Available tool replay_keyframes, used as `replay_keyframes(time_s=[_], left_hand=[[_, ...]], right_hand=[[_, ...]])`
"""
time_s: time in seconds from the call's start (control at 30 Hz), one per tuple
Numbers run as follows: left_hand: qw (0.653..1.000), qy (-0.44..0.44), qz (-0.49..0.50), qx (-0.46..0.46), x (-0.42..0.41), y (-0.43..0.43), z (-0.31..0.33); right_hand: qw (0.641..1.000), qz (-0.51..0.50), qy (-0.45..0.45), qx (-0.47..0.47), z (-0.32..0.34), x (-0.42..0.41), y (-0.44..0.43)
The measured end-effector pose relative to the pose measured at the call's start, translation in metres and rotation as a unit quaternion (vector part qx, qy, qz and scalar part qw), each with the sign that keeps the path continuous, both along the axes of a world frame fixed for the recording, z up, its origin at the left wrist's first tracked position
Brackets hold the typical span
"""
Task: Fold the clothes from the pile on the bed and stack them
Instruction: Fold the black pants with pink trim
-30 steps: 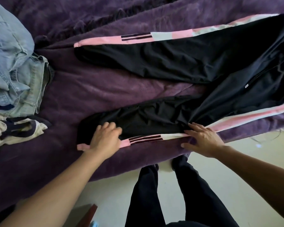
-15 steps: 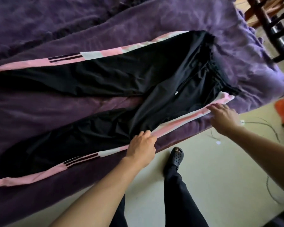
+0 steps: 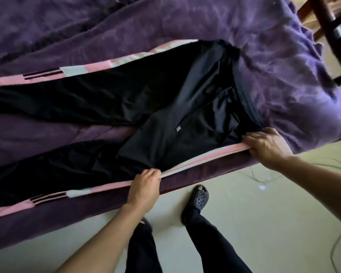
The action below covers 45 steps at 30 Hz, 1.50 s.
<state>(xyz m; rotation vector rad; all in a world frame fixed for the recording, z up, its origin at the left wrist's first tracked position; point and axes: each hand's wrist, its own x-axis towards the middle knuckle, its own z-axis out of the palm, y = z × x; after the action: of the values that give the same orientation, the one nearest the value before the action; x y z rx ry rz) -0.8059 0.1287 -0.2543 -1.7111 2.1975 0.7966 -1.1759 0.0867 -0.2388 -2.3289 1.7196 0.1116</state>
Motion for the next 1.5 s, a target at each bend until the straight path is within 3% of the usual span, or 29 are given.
replay_keyframes(time_s=[0.17,0.37,0.57,0.7,0.9,1.07,1.2,1.27,1.4,1.5], left_hand=[[0.997,0.02,0.065,0.035,0.018,-0.02,0.031],[0.964,0.164,0.204,-0.035,0.059,-0.12,0.064],[0.946,0.141,0.274,-0.1,0.105,-0.244,0.074],[0.954,0.105,0.261,-0.103,0.112,-0.323,0.044],[0.958,0.055,0.268,-0.085,0.086,-0.387,-0.029],[0.951,-0.013,0.286,-0.119,0.068,-0.388,-0.074],[0.954,-0.018,0.271,-0.128,0.071,-0.379,-0.064],[0.96,-0.022,0.251,-0.125,0.085,-0.369,-0.047],[0.952,-0.028,0.277,-0.128,0.136,-0.322,-0.008],[0.95,-0.038,0.285,-0.123,0.183,-0.266,0.011]], right_hand=[[0.999,0.03,-0.017,0.015,0.025,-0.017,-0.023],[0.987,-0.121,-0.105,0.031,0.058,0.002,-0.116],[0.964,-0.186,-0.183,0.042,0.073,0.032,-0.237],[0.956,-0.247,-0.156,0.028,0.044,0.048,-0.294],[0.941,-0.333,-0.012,0.05,-0.024,0.041,-0.306],[0.941,-0.333,0.041,0.05,-0.063,0.049,-0.295],[0.942,-0.311,0.109,0.068,-0.05,0.053,-0.303],[0.951,-0.283,0.124,0.027,-0.031,0.064,-0.308],[0.981,-0.17,0.041,-0.083,0.004,0.122,-0.309],[0.992,-0.083,-0.057,-0.072,0.016,0.197,-0.296]])
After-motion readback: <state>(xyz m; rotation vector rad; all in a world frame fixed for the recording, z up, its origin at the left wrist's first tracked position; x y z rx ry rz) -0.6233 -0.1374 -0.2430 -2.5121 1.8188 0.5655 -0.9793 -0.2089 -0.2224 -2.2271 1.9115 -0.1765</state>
